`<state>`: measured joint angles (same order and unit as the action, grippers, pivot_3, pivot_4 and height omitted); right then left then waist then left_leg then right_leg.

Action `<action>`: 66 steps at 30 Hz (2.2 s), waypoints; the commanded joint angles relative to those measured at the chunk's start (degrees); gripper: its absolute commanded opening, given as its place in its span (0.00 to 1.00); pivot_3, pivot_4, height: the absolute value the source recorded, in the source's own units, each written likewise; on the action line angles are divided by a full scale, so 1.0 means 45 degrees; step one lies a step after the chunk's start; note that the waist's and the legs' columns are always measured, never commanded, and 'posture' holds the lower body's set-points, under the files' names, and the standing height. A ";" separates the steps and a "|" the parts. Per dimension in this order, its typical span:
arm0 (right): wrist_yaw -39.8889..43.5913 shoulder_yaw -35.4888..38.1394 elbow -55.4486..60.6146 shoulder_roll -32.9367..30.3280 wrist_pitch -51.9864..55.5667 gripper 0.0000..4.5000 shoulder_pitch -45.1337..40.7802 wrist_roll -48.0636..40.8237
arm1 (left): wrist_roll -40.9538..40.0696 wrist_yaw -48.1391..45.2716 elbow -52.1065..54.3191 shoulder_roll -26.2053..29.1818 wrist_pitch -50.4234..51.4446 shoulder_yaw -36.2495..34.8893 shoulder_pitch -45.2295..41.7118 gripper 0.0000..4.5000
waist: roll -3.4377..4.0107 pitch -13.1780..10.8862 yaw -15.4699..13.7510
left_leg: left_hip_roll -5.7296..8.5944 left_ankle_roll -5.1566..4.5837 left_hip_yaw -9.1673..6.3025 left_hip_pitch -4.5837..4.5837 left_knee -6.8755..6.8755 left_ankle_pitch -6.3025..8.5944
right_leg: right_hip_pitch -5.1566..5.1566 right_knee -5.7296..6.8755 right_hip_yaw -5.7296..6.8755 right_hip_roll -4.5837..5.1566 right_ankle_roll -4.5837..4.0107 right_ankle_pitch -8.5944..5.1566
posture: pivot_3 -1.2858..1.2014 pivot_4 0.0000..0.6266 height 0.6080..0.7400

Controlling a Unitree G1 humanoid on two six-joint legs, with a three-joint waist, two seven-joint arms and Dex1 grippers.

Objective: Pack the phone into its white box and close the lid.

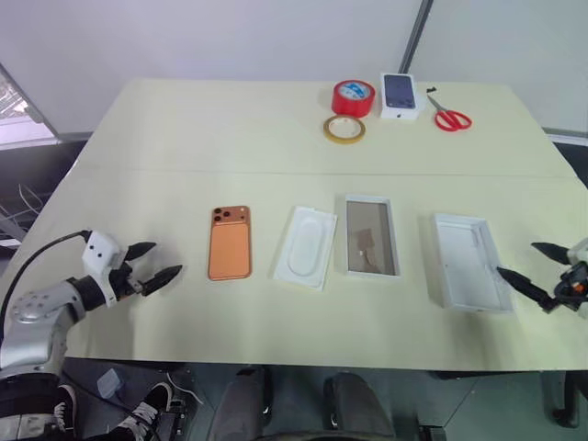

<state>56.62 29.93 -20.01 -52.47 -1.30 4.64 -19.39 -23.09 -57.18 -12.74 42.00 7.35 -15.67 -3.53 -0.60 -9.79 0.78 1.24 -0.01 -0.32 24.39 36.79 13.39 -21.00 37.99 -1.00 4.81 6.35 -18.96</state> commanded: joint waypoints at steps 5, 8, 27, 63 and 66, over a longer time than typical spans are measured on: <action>0.0081 0.0127 0.0738 -0.0059 0.0348 1.00 -0.0156 -0.0382 | 0.0156 0.0349 0.0633 -0.0015 -0.0159 -0.0018 -0.0455 1.00 | 0.0018 0.0010 -0.0006 | 0.0001 -0.0001 0.0003 0.0002 0.0000 0.0000 | -0.0001 -0.0002 -0.0001 0.0001 0.0002 0.0001 | 0.52 0.24 1.00; 0.0171 -0.0003 0.0817 -0.0097 0.0369 1.00 -0.0122 -0.0266 | 0.0298 0.0459 0.0588 0.0080 -0.0149 0.0041 -0.0621 1.00 | 0.0019 0.0011 -0.0003 | 0.0001 -0.0001 0.0003 0.0001 0.0000 0.0000 | 0.0001 -0.0003 0.0000 0.0000 0.0003 0.0001 | 0.52 0.24 1.00; -0.0035 -0.0979 0.1649 0.0061 0.0691 1.00 -0.0960 -0.0144 | 0.0724 0.0868 0.2387 0.0309 0.2179 0.1377 -0.1573 1.00 | 0.0020 0.0011 -0.0015 | 0.0002 -0.0002 0.0003 0.0002 -0.0001 -0.0001 | 0.0002 -0.0001 0.0001 -0.0002 0.0005 0.0002 | 0.52 0.24 1.00; -0.0128 -0.5608 0.5709 0.2249 0.1890 1.00 -0.3626 0.0247 | -0.3327 0.3747 0.2200 -0.4719 1.5721 0.4049 -0.6531 1.00 | -0.0003 0.0002 -0.0041 | 0.0010 -0.0002 -0.0016 -0.0006 0.0071 -0.0009 | 0.0046 0.0032 0.0020 -0.0056 0.0027 -0.0002 | 0.52 0.24 1.00; -0.0206 -0.5618 0.5712 0.2282 0.1812 1.00 -0.3612 0.0266 | -0.3224 0.4062 0.2093 -0.4975 1.5783 0.4056 -0.6366 0.88 | 0.0001 0.0008 -0.0068 | 0.0009 -0.0002 -0.0017 -0.0017 0.0070 -0.0008 | 0.0059 0.0025 0.0020 -0.0053 0.0027 -0.0002 | 0.52 0.24 1.00</action>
<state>56.06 3.56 4.49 -42.50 7.95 -11.45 -18.19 -37.82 -39.63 -2.20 20.63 76.57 -0.15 -34.13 -0.60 -9.75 0.47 1.29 -0.02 -0.40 24.30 37.10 13.35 -20.71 38.10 -0.91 4.57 6.47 -18.97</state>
